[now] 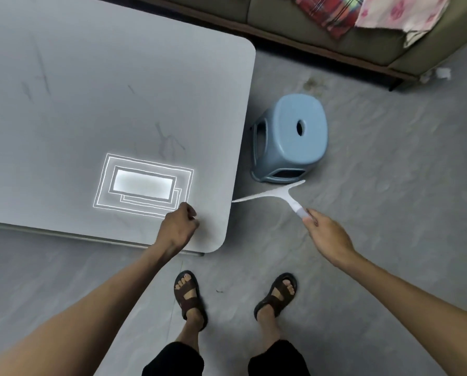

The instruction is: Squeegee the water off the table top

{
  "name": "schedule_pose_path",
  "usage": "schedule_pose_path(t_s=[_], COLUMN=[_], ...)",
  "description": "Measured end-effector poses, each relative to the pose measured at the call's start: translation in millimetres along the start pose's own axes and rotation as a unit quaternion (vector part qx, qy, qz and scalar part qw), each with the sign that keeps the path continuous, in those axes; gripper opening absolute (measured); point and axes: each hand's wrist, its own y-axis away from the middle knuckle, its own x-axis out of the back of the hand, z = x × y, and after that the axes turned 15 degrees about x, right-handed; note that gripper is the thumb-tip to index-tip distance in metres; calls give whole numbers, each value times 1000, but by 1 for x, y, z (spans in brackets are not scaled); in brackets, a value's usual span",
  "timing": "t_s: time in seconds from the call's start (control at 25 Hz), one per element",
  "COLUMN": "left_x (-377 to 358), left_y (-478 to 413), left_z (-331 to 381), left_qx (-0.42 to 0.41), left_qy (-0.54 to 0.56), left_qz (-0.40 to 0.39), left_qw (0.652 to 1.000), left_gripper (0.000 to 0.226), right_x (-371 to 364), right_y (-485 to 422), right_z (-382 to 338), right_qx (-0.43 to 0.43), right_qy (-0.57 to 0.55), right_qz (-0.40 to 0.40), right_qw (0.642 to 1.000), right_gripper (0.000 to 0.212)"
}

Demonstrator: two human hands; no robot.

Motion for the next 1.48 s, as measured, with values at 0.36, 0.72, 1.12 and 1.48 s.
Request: schedule_pose_path(t_s=[0.36,0.72,1.12,1.48], left_x=[-83,-232,-266,-171], left_y=[17,-100,-138,-45], left_z=[175,338,313,285], left_qx=[41,75,151,124], left_qy=[199,229,165,119], left_qz=[-276,-112,-55,8], left_qw=[939,964,973,985], left_gripper=[31,16,30,32], right_x=[41,78,22,90], right_y=[-119,-335,-409,-316], right_z=[28,157,188,89], right_qx=[-208,-44,-29,112], right_qy=[-549,-335,-222,-60], right_qz=[-66,-104,-98,-295], right_qw=[807,935,970,947], right_gripper=[15,19,17,19])
